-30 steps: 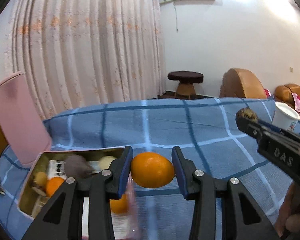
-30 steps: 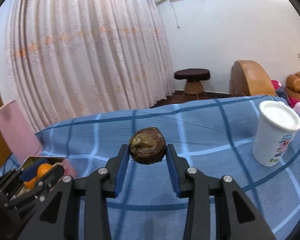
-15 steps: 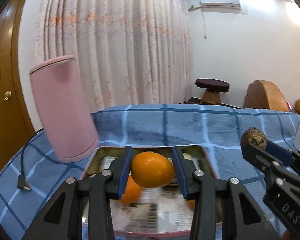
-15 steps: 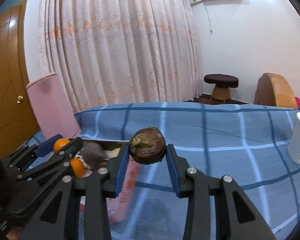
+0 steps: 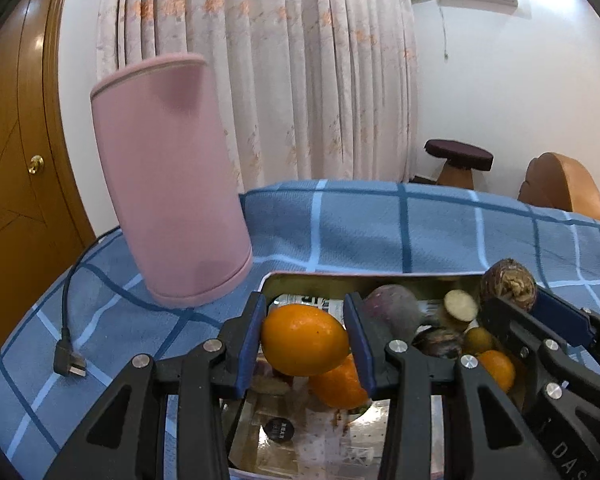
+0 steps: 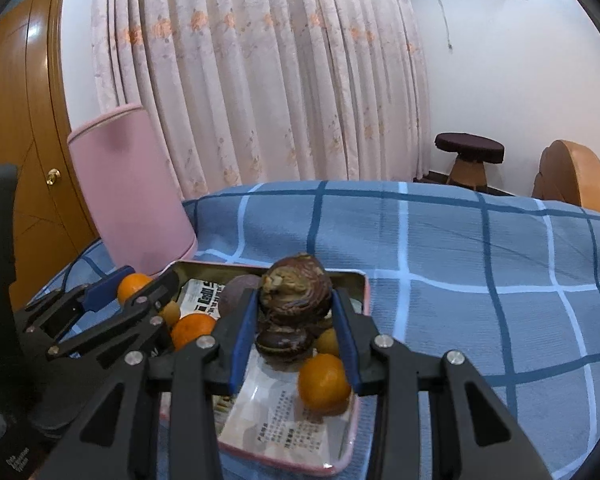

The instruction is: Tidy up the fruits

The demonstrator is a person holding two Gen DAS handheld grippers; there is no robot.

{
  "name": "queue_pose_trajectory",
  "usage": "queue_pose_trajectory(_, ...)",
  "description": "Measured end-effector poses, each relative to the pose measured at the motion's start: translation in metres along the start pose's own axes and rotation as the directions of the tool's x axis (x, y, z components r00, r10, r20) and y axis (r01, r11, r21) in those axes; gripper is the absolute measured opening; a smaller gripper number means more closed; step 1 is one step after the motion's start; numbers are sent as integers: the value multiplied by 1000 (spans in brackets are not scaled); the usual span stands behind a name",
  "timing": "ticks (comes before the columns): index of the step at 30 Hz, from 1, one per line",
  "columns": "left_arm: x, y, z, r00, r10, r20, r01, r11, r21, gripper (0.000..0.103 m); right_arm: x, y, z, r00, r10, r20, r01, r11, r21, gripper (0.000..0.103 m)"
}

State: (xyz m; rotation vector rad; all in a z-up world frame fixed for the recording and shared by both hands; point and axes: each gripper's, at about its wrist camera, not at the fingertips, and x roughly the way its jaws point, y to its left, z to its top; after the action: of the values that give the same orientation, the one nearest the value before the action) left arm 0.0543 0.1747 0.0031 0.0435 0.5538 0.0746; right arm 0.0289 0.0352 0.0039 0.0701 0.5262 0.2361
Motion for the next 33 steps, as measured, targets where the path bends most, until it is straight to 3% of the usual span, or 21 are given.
queue_pose_trajectory(17,2,-10,-2,998,59,11,-59,996,70,43,26,-3,-5,994,43,-98,-40,999,27,42)
queue_pose_trajectory(28,-1,-10,-3,999,49,20,-50,997,65,44,13,-5,-8,994,89,-56,-88,996,25,43)
queue_pose_trajectory(31,-3,-9,-3,1000,27,14,-28,999,47,61,2,-9,-7,997,73,-9,-73,997,36,51)
queue_pose_trajectory(33,-4,-7,-3,1000,18,16,-19,1000,23,82,-5,-16,-6,998,61,18,-62,996,61,68)
